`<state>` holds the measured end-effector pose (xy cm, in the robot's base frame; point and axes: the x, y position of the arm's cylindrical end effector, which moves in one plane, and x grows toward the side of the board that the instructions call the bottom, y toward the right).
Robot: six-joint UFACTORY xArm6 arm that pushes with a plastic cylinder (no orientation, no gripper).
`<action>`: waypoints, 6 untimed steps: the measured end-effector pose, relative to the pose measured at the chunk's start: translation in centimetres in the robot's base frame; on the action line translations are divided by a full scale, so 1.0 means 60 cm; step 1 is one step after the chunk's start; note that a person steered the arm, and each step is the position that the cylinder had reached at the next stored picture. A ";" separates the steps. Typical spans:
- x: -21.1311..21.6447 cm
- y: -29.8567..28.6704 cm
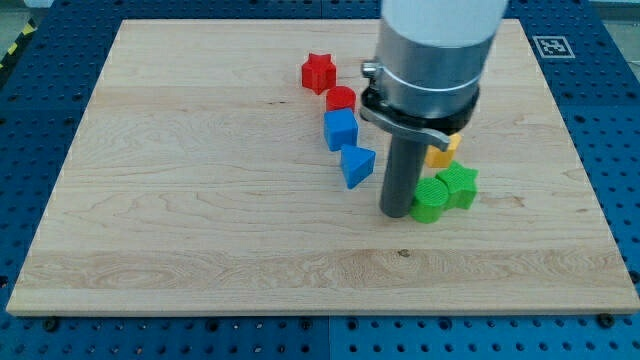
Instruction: Separate the green circle from the green star
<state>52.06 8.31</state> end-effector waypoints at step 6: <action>-0.071 0.039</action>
<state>47.78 10.66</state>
